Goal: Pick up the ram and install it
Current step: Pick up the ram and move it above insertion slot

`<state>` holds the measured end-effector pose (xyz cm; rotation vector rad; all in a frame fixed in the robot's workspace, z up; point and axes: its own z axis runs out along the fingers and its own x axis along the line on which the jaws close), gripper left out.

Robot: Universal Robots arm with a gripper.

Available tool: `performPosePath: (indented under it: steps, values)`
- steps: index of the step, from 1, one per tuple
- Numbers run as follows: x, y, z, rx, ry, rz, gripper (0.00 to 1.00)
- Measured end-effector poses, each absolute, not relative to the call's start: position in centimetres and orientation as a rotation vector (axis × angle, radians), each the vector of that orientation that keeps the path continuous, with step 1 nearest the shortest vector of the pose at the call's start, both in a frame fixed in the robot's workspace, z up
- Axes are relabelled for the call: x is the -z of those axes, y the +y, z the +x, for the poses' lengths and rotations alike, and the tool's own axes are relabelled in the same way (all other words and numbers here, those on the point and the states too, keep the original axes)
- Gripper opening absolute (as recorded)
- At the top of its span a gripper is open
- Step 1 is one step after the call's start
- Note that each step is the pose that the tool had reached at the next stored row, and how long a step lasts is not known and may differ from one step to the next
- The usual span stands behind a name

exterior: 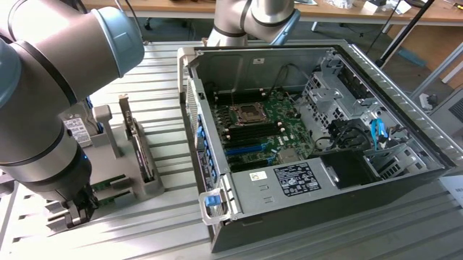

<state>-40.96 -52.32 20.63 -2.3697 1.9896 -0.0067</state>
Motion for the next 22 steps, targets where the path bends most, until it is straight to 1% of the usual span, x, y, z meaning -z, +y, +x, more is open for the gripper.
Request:
performPosePath:
  steps: [8,22]
  values:
    - [-20.7,-52.3,-41.0,0.007,1.989,-2.369,0.13]
    - [-22.3,-52.3,-41.0,0.006,1.989,-2.369,0.13]
